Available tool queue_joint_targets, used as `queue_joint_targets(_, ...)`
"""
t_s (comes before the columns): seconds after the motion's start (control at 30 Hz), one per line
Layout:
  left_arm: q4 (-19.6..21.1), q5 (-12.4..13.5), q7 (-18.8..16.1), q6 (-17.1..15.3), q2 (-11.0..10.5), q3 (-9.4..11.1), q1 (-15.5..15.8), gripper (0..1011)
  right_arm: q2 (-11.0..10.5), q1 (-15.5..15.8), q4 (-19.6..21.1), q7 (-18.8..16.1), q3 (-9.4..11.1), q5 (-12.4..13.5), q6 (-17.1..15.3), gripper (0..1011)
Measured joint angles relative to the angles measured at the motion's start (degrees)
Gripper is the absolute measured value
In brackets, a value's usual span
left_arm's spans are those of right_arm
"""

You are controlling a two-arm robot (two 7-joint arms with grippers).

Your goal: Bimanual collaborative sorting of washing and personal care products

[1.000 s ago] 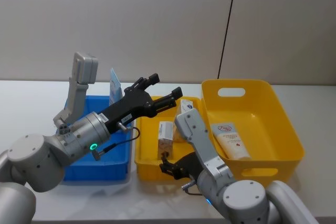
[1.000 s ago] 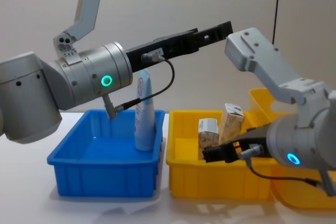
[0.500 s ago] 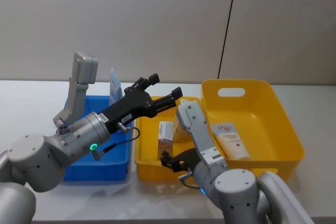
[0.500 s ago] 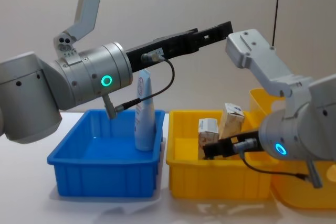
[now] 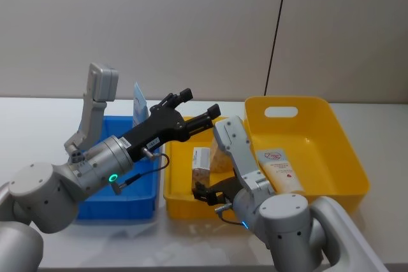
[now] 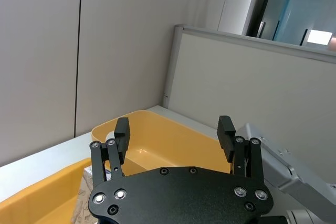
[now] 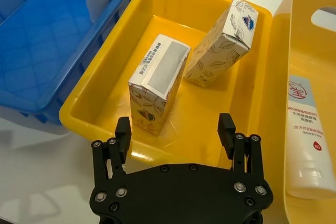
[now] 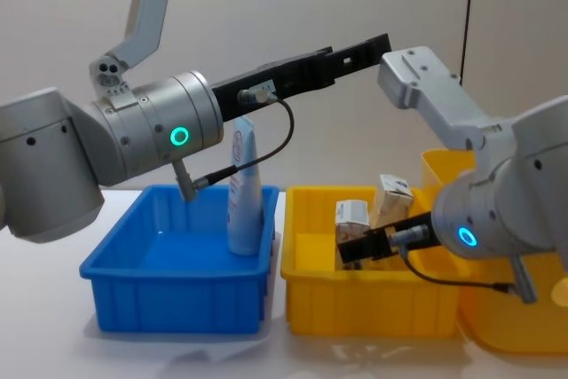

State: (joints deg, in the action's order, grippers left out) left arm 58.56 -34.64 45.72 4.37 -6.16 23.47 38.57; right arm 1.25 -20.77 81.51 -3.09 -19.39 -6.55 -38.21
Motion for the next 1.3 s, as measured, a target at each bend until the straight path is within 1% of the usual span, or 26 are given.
queue_joint_targets(0.23, 0.0, 0.0, 0.0, 0.0, 0.0, 0.0, 0.0, 1001, 0.8, -1.6, -1.5, -0.5, 0.5, 0.0, -1.0, 1004)
queue_joint_targets(0.67, 0.0, -0.1, -0.2, 0.1, 0.0, -0.2, 0.1, 1000, 1.9, -4.3, -4.6, -1.2, 1.1, -0.1, -1.5, 1003)
queue_joint_targets(1.07, 0.0, -0.2, -0.3, 0.1, 0.0, -0.2, 0.1, 1000, 2.5, -6.4, -7.1, -1.4, 1.8, -0.6, -2.8, 1004)
queue_joint_targets(1.1, 0.1, -0.1, 0.0, 0.1, 0.0, -0.1, 0.1, 1000, 2.5, -6.6, -7.2, -1.4, 1.9, -0.7, -2.9, 1003)
queue_joint_targets(1.13, 0.1, 0.0, 0.3, 0.0, 0.2, 0.4, -0.2, 1000, 2.6, -6.9, -7.2, -1.3, 2.0, -0.7, -3.0, 1003)
queue_joint_targets(1.3, 0.1, 0.1, 0.4, 0.0, 0.1, 0.3, -0.1, 1000, 2.6, -7.4, -7.7, -2.0, 2.0, -0.8, -3.3, 1003)
